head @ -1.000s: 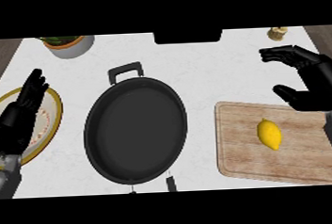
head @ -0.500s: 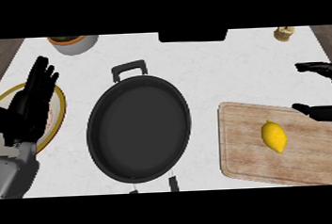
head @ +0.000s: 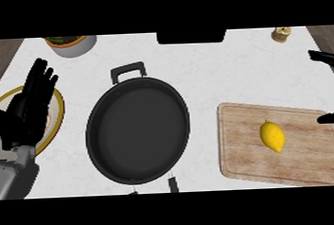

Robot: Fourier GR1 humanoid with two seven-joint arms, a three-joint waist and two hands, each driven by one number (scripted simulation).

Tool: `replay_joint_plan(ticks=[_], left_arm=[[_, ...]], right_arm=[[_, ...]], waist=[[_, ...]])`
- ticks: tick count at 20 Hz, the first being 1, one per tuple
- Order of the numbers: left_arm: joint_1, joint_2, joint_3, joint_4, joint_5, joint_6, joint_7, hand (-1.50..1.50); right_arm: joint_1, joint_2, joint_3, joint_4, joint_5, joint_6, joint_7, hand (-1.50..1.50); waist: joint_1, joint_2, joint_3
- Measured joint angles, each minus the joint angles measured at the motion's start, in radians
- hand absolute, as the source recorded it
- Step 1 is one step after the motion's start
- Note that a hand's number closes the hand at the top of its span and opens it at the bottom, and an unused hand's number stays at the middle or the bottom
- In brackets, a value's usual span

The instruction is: Pick the lemon from the cutting board and place it in the pot

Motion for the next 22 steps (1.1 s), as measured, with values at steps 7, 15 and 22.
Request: replay_joint_plan(ticks=[7,15,22], left_arm=[[0.007,-0.006,0.012,0.009,-0.007,-0.004,0.001,0.00],[0.009,-0.016,0.036,0.000,-0.024,-0.010,0.016,0.00],[0.046,-0.046,0.058,-0.044,-0.064,-0.031,0.032,0.00]], right_arm=[[-0.042,-0.073,0.188,-0.163,0.165,0.077,0.157,-1.50],[-0.001,-0.068,0.302,-0.363,0.287,0.172,0.345,-1.50],[0.090,-0.007,0.261,-0.493,0.338,0.225,0.458,-1.50]], waist=[[-0.010,-0.007,-0.003],[-0.021,-0.008,-0.002],[-0.020,-0.006,-0.001]])
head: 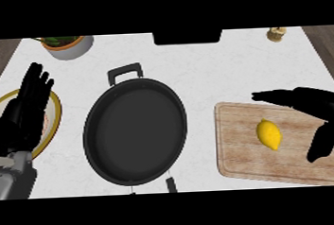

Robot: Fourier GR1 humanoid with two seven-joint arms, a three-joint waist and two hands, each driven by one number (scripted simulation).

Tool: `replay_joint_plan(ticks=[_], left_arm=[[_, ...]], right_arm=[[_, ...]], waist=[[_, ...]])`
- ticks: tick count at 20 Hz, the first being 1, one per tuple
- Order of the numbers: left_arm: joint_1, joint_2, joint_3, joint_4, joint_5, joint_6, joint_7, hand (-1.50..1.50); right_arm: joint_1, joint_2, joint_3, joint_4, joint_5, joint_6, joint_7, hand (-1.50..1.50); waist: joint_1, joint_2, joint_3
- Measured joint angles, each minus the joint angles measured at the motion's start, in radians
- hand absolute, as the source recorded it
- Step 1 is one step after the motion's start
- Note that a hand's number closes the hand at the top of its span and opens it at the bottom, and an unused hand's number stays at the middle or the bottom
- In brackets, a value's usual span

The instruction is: Pick the lemon from the cutting board and place it in the pot

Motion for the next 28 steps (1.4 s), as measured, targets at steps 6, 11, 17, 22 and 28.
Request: replay_joint_plan(ticks=[6,11,17,22,28], left_arm=[[-0.001,-0.022,0.028,-0.003,-0.027,-0.031,0.012,0.00],[0.003,-0.048,0.048,-0.009,-0.050,-0.049,0.023,0.00],[-0.004,-0.078,0.079,0.002,-0.084,-0.080,0.026,0.00],[0.000,-0.090,0.103,-0.032,-0.100,-0.100,0.062,0.00],[-0.034,-0.123,0.113,-0.012,-0.138,-0.108,0.076,0.00]], right_arm=[[0.047,0.034,-0.025,-0.013,0.108,-0.001,0.023,-1.50],[0.062,0.089,-0.040,0.028,0.212,-0.042,0.019,-1.50],[0.063,0.159,-0.067,0.093,0.306,-0.061,-0.027,-1.50],[0.065,0.203,-0.084,0.144,0.388,-0.090,-0.044,-1.50],[0.036,0.254,-0.112,0.233,0.461,-0.113,-0.072,1.50]], waist=[[0.002,0.001,0.000],[0.003,0.002,0.000],[0.003,0.002,0.000],[0.004,0.002,0.000],[0.004,0.003,0.000]])
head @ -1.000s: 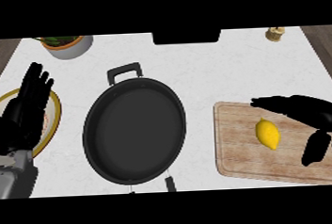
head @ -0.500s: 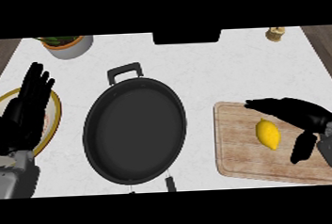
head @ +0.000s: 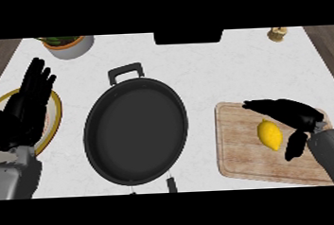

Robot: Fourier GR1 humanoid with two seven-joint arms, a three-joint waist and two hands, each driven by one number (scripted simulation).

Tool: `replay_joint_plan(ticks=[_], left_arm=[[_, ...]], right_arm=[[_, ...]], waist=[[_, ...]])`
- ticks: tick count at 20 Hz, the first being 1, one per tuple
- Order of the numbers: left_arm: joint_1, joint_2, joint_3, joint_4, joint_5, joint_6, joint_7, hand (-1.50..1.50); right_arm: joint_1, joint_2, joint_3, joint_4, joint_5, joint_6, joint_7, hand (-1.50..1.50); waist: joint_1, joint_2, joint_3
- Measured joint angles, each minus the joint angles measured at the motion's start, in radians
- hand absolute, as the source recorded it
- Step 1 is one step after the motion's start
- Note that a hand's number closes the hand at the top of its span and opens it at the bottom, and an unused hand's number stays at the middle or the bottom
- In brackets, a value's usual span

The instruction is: Pick the lemon from the cutting board and place it in the pot

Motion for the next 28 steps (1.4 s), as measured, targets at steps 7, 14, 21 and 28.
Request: replay_joint_plan(ticks=[7,14,21,28], left_arm=[[0.010,-0.027,0.015,0.030,-0.013,-0.024,-0.038,0.00],[0.023,-0.027,0.044,0.008,-0.020,-0.044,-0.013,0.00],[0.015,-0.034,0.031,0.014,-0.023,-0.047,-0.008,0.00],[0.009,-0.045,0.013,0.023,-0.025,-0.054,-0.006,0.00]], right_arm=[[-0.018,0.008,0.032,0.050,0.093,-0.082,-0.142,1.50],[-0.006,0.117,0.056,0.018,0.171,-0.107,-0.094,1.50],[0.025,0.412,0.212,-0.103,0.214,-0.099,0.197,1.50],[0.094,0.509,0.376,-0.225,0.145,-0.225,0.475,1.50]], waist=[[0.001,-0.001,-0.001],[-0.007,-0.012,-0.012],[0.013,-0.028,-0.018],[0.036,-0.025,-0.002]])
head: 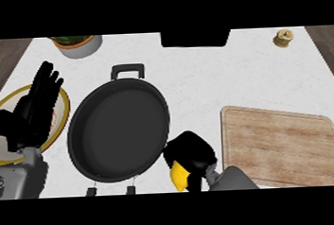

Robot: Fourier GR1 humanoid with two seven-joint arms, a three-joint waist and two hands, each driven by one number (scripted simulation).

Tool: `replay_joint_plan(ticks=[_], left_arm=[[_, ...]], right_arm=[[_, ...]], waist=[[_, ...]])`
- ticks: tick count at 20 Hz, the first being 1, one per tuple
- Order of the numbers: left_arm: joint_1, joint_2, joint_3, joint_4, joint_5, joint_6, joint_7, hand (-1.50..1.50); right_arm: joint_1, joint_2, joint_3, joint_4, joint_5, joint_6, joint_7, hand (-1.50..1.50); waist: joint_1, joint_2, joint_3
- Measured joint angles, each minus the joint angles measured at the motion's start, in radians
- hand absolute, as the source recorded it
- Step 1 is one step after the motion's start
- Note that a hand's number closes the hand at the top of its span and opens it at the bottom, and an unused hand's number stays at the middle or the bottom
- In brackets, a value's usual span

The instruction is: Pick the lemon from the cutting board and place it in the pot

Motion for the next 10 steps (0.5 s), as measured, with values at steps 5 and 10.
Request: replay_joint_plan(ticks=[5,10], left_arm=[[-0.001,-0.007,-0.001,0.007,-0.004,0.007,-0.001,0.00],[0.003,-0.001,0.003,0.014,-0.009,0.009,-0.001,0.00]], right_arm=[[0.027,0.015,0.084,-0.151,-0.044,-0.191,0.190,1.50],[0.018,0.020,0.171,-0.302,-0.009,-0.401,0.402,1.50]], waist=[[-0.012,-0.009,0.004],[-0.025,-0.018,0.002]])
